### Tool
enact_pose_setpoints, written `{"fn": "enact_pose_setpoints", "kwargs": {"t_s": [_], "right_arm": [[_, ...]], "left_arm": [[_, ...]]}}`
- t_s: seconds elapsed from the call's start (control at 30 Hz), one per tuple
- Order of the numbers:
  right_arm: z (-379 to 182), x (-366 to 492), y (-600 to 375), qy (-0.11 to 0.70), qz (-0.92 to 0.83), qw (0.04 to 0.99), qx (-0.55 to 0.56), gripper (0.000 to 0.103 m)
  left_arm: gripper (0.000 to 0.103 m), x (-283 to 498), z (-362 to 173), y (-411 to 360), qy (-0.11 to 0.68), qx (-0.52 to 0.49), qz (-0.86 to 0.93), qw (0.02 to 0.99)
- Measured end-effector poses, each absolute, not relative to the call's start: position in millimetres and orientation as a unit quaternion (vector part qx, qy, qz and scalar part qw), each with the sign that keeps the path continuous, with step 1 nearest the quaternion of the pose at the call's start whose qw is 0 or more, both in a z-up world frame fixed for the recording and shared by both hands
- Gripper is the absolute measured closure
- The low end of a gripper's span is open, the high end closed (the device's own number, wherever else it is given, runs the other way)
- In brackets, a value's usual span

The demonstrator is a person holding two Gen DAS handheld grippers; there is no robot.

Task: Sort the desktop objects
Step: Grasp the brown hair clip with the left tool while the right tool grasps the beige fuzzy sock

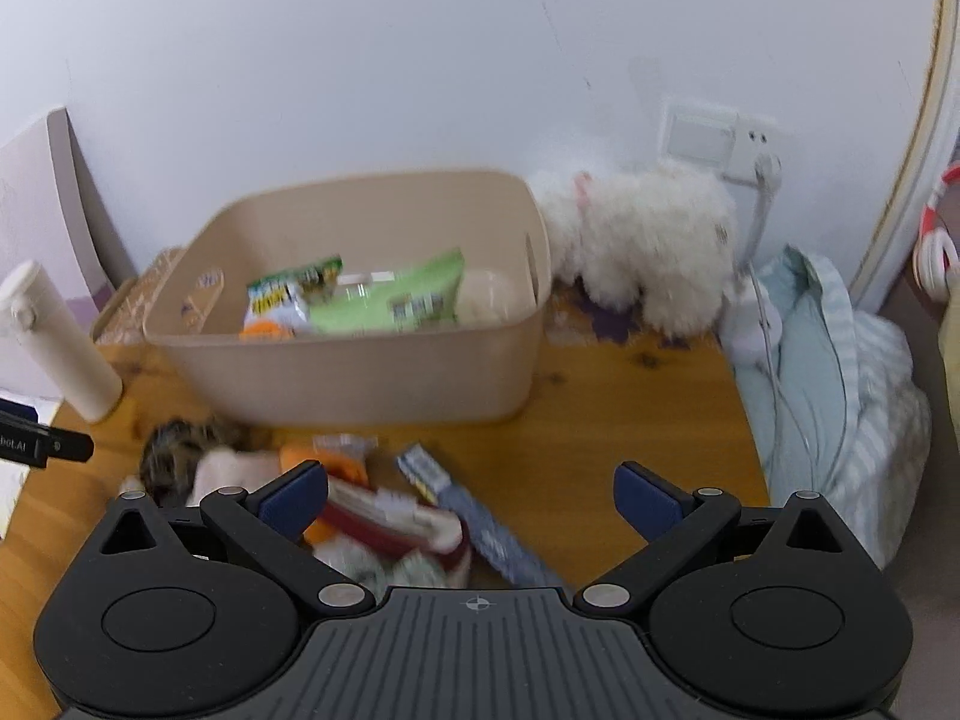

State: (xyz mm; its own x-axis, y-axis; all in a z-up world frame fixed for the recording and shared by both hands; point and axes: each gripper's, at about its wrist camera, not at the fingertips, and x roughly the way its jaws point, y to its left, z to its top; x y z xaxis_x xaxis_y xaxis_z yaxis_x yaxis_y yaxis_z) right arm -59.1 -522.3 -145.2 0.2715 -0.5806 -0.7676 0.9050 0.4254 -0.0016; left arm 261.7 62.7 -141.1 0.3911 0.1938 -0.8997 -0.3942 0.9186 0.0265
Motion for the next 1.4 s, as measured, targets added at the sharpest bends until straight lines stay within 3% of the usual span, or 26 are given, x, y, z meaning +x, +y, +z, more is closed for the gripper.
{"fn": "enact_pose_setpoints", "kwargs": {"t_s": [0.8,1.27,1.33,1.4], "right_arm": [[-231.1,-73.5,-500.4,0.467,-0.461,0.712,0.249,0.0],[-248.4,-78.0,-516.4,0.478,-0.456,0.701,0.269,0.0],[-250.3,-75.5,-517.0,0.48,-0.453,0.702,0.268,0.001],[-252.4,-73.9,-517.5,0.481,-0.447,0.703,0.273,0.006]], "left_arm": [[0.021,265.8,-200.6,52.2,0.559,-0.143,0.182,0.796],[0.021,284.3,-229.6,63.5,0.578,-0.157,0.202,0.775],[0.022,285.7,-233.4,64.0,0.584,-0.153,0.202,0.772],[0.037,286.8,-237.4,64.4,0.59,-0.148,0.201,0.768]]}}
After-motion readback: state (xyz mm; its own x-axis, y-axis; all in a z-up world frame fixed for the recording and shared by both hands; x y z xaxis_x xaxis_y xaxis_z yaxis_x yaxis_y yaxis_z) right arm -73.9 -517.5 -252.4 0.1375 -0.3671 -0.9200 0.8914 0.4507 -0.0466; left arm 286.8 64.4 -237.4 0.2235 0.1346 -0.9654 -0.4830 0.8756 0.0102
